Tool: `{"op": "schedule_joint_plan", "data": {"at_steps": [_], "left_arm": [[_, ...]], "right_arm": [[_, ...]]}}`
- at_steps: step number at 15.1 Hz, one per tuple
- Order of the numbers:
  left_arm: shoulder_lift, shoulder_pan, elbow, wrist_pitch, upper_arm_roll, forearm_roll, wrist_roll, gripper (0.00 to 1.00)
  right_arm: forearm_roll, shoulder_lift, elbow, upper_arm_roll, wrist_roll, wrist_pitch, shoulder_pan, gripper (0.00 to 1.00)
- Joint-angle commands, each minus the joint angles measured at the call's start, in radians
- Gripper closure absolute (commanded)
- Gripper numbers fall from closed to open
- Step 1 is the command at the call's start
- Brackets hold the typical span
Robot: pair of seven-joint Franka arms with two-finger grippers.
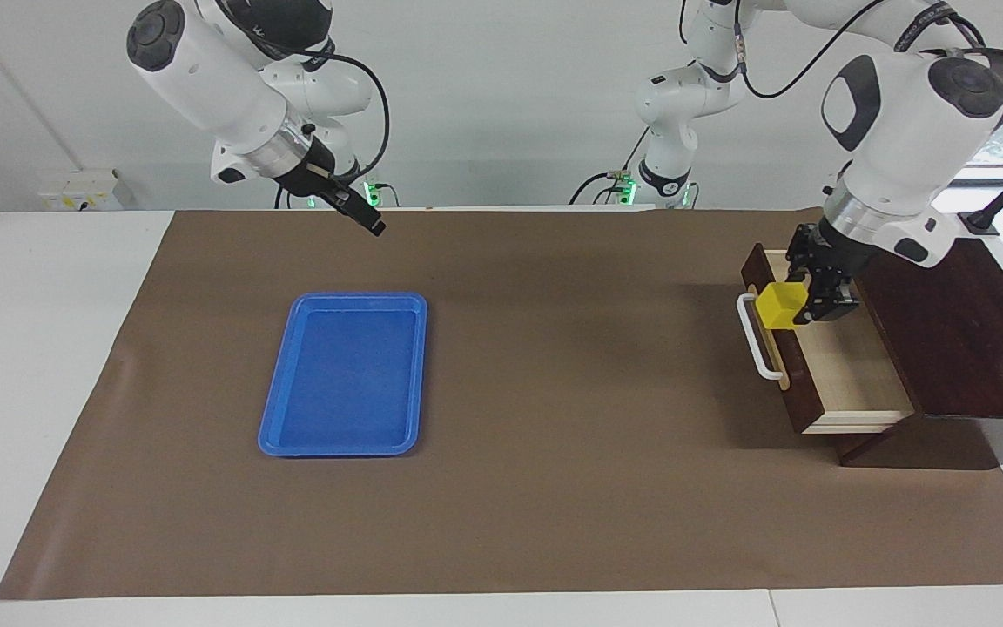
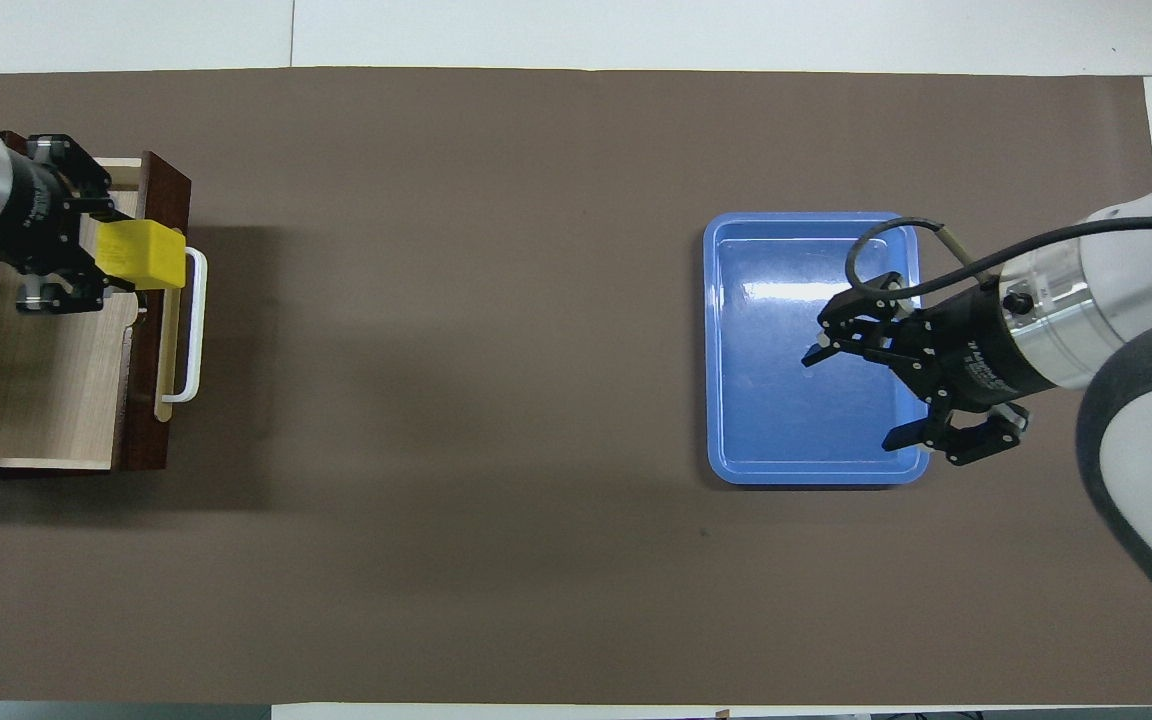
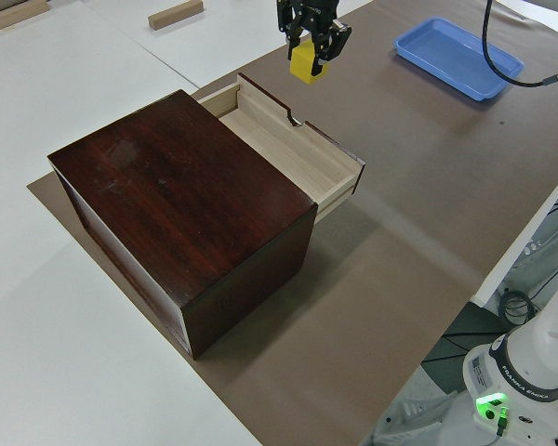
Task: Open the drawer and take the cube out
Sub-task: 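Lift the yellow cube with the left gripper while the right gripper approaches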
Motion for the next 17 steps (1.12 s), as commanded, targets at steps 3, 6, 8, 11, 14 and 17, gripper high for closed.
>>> {"op": "schedule_joint_plan", "data": {"at_steps": [3, 6, 8, 11, 14, 17], "left_arm": [[0.026, -0.017, 0.031, -0.065, -0.162, 0.055, -0.279, 1.0], [0.029, -0.025, 0.02, -0.06, -0.23, 0.056, -0.385, 1.0], [0.032, -0.04, 0.017, -0.056, -0.262, 0.058, -0.425, 1.0], [0.046, -0.05, 0.005, -0.046, -0.302, 0.061, -0.482, 1.0], [0.044, -0.054, -0.014, -0.042, -0.316, 0.059, -0.491, 1.0], [0.046, -0.054, -0.015, -0.036, -0.317, 0.061, -0.496, 1.0]], "right_arm": [[0.172, 0.084, -0.038, -0.003, 0.241, 0.188, 0.102, 0.0], [0.269, 0.162, -0.043, -0.002, 0.32, 0.331, 0.177, 0.0], [0.312, 0.202, -0.049, -0.002, 0.349, 0.446, 0.234, 0.0], [0.43, 0.24, -0.049, -0.002, 0.36, 0.523, 0.262, 0.0], [0.491, 0.297, -0.026, -0.002, 0.371, 0.573, 0.309, 0.0], [0.504, 0.349, 0.045, -0.002, 0.42, 0.589, 0.318, 0.0]]}}
